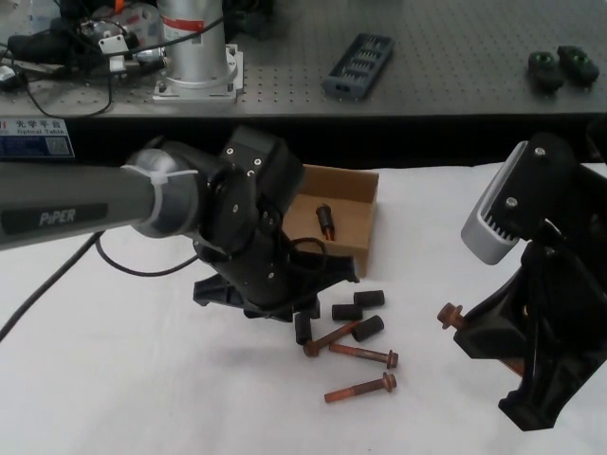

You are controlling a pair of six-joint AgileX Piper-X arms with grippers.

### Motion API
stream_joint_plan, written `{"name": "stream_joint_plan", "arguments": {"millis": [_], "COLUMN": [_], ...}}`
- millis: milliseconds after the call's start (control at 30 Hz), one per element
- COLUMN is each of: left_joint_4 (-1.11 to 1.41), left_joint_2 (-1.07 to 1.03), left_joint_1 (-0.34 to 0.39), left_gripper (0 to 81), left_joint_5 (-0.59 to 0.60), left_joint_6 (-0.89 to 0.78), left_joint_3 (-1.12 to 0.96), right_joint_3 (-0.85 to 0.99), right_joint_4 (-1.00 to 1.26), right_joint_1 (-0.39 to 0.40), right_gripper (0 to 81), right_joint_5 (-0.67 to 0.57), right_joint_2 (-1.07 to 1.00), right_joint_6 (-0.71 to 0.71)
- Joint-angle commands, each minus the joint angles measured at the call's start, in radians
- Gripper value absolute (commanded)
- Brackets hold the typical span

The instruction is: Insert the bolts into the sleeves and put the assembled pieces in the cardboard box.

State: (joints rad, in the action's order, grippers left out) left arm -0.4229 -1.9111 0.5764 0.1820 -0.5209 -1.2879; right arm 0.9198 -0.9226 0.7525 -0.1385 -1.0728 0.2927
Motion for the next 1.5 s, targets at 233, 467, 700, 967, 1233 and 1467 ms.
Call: {"name": "stream_joint_plan", "arguments": {"millis": [233, 467, 700, 967, 1233, 1467], "left_joint_4": [-0.003, -0.003, -0.003, -0.006, -0.034, -0.04], "left_joint_2": [-0.041, -0.066, -0.077, -0.077, -0.077, -0.027], "left_joint_1": [0.014, 0.014, 0.014, 0.014, 0.014, 0.014], "left_gripper": [24.3, 24.3, 24.3, 22.9, 0.6, 0.6], "left_joint_5": [-0.03, -0.05, -0.042, -0.065, 0.005, 0.06], "left_joint_6": [0.013, 0.035, 0.035, 0.035, 0.033, 0.028], "left_joint_3": [-0.015, -0.015, -0.015, -0.015, -0.015, -0.015], "right_joint_3": [0.003, 0.003, 0.003, 0.003, 0.004, 0.004], "right_joint_4": [0.012, 0.012, 0.012, 0.012, 0.008, 0.008], "right_joint_1": [-0.005, -0.005, -0.005, -0.005, -0.005, -0.005], "right_gripper": [1.9, 1.9, 1.9, 1.9, 1.9, 1.9], "right_joint_5": [-0.005, -0.005, -0.005, -0.005, -0.005, -0.005], "right_joint_2": [0.015, 0.015, 0.015, 0.015, 0.015, 0.015], "right_joint_6": [-0.002, -0.002, -0.002, -0.002, -0.002, -0.002]}}
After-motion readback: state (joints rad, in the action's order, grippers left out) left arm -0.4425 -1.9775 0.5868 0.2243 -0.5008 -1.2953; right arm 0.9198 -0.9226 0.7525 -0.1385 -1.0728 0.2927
